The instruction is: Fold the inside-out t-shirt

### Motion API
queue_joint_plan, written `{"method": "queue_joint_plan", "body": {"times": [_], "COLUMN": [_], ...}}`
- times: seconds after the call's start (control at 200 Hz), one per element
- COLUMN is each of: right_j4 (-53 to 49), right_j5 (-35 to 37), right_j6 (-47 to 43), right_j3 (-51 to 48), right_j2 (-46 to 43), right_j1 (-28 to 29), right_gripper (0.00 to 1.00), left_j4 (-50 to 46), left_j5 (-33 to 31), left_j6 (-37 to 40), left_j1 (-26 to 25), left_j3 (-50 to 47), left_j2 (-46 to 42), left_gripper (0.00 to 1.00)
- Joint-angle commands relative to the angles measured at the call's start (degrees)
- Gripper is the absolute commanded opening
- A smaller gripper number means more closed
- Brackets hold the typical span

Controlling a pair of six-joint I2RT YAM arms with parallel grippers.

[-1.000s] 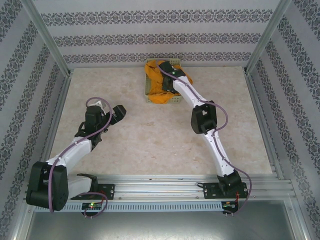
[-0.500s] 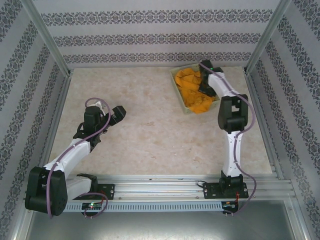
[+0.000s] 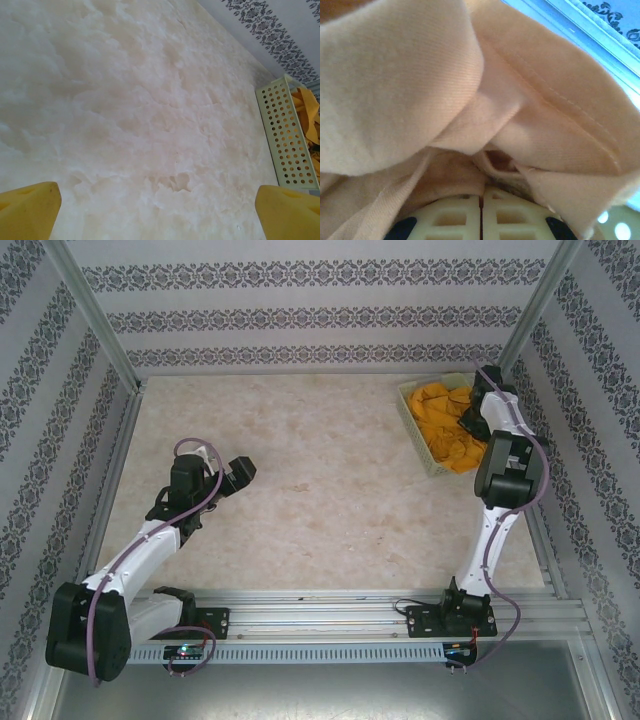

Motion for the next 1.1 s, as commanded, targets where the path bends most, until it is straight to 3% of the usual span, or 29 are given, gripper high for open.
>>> {"method": "queue_joint_plan", "body": {"times": [0.0, 0.41, 0.664, 0.954, 1.099], "right_j4": [3.4, 21.3, 29.2, 32.1, 32.0], "right_j5": [-2.6, -5.4, -0.3, 10.1, 12.1], "right_j6": [1.5, -2.6, -4.9, -12.6, -18.5], "right_j3": [-2.0, -18.2, -24.6, -23.7, -19.0], "right_j2": [-5.9, -30.7, -42.5, -53.9, -58.0], "right_j1": [1.1, 7.8, 14.1, 23.2, 28.6], "right_gripper": [0.0, 0.0, 0.0, 0.0, 0.0], "left_j4": [-2.5, -5.4, -5.7, -5.8, -6.5], "left_j5": [-0.7, -1.5, -1.5, -1.2, -1.2], "left_j6": [-0.1, 1.0, 1.4, 1.4, 1.4], "left_j1": [-1.1, -3.9, -4.9, -5.7, -5.9], "left_j3": [2.1, 3.5, 2.7, 1.8, 1.9], "left_j2": [-1.0, -1.0, -2.1, -3.8, -5.1], "left_gripper": [1.0, 1.0, 1.0, 1.0, 1.0]}}
